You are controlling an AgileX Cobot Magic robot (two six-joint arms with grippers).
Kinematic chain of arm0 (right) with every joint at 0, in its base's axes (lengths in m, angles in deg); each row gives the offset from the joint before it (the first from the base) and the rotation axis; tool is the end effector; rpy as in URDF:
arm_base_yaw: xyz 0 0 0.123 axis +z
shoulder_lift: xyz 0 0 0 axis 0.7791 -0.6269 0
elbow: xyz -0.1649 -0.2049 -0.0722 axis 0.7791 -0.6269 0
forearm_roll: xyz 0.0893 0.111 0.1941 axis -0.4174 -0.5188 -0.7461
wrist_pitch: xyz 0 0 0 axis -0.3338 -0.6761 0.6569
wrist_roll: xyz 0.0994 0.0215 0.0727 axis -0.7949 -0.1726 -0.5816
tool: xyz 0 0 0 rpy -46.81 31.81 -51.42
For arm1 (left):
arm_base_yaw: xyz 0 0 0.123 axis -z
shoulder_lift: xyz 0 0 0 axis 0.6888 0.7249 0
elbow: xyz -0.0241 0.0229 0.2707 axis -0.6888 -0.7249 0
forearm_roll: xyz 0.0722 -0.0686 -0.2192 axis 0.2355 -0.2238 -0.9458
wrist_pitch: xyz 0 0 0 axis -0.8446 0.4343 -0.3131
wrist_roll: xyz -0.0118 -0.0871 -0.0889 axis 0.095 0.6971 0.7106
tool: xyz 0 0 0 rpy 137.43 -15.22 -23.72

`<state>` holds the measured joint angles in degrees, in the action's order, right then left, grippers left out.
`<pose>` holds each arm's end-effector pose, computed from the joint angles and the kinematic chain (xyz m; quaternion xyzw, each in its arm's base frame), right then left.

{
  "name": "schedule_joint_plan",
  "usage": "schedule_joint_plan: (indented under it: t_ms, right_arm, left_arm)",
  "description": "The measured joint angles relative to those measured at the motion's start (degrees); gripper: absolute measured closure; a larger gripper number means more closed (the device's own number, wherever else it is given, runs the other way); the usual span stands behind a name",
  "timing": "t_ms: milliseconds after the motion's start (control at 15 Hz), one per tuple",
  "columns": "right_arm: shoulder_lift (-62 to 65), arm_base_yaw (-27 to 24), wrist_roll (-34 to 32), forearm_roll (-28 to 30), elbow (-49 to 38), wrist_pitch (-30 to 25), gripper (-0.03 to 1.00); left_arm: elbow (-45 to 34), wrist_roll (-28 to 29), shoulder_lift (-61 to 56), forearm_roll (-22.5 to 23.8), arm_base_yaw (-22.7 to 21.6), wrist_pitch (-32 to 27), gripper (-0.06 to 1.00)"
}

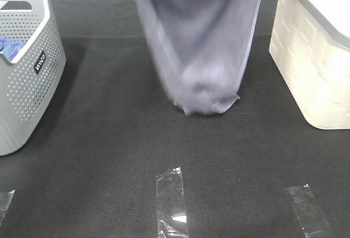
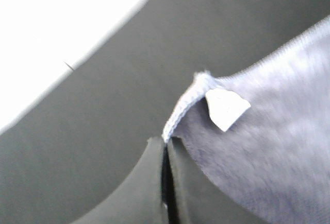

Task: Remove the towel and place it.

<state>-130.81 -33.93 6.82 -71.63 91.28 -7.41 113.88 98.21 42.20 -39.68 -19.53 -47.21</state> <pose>0.4418 0.1245 0.3669 -0.1765 0.8452 -0.0083 0.5045 0.4801 -0.1990 0.3534 0.2604 0.7101 0.0274 0.6537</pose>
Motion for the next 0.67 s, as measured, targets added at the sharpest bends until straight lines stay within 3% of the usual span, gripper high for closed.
schedule_joint_plan:
  t_ms: [67, 200, 267, 400, 600, 667]
  right_arm:
    - [0.2, 0.0, 0.0, 5.2, 6.5, 7.8, 0.97]
    - [0.3, 0.0, 0.0, 8.0, 14.5, 13.8, 0.97]
    - [0.6, 0.0, 0.0, 8.3, 17.3, 14.6, 0.97]
    - [1.5, 0.0, 0.0, 8.3, 19.3, 13.2, 0.97]
    - [1.1, 0.0, 0.0, 7.8, 16.4, 6.2, 0.97]
    - [1.1, 0.0, 0.0, 7.8, 16.4, 6.2, 0.97]
  left_arm:
    - [2.3, 8.5, -0.1, 3.0, -4.5, 17.9, 0.94]
    - [8.5, 11.0, 0.3, 2.8, -6.4, 31.2, 0.94]
    - [12.0, 11.3, 0.3, 2.3, -6.8, 33.9, 0.94]
    - [15.9, 11.5, 0.3, 2.0, -6.8, 34.3, 0.94]
    - [16.2, 11.7, 3.7, 2.1, -6.8, 24.6, 0.94]
    - [16.2, 11.7, 3.7, 2.1, -6.8, 24.6, 0.94]
